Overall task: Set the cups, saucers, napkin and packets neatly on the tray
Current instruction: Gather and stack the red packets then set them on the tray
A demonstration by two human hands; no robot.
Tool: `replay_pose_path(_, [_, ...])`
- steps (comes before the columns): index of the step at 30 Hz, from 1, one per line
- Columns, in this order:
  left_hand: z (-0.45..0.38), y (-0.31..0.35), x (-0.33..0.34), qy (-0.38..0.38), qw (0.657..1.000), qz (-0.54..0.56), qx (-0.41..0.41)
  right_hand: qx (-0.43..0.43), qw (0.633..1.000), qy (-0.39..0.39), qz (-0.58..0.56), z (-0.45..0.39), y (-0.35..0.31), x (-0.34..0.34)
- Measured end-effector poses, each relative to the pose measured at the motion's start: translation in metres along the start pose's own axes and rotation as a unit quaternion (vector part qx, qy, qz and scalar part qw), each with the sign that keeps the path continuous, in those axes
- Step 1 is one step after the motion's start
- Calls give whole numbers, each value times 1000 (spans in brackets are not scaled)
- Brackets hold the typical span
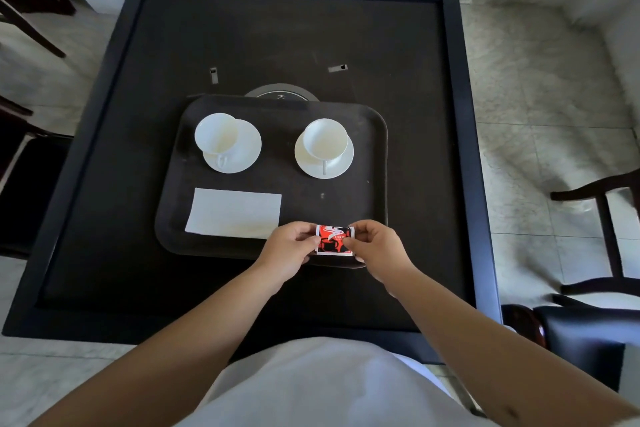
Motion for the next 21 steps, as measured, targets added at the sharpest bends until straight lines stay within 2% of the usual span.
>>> replay_pose_path(4, [-17, -2, -6, 67, 997, -45, 19, 6, 1000, 16, 26, -14, 2, 9])
replay_pose_path(7, [-26, -3, -5, 88, 993, -73, 28, 1, 998, 34, 44, -23, 3, 17])
replay_pose_path(13, [-42, -4, -1, 104, 987, -115, 38, 4, 993, 86, 74, -37, 7, 24])
replay_pose_path(21, [-50, -3, 6, 102, 983, -145, 40, -9, 987, 104, 119, -47, 11, 24])
Point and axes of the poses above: each hand's wrist, its own z-axis away from the middle knuckle, its own x-axis out of the palm, y = z × x, the point moved 7 cm from there along -z, towards the middle knuckle, and after that the axes turned 12 degrees about y, right-handed, at the moved point
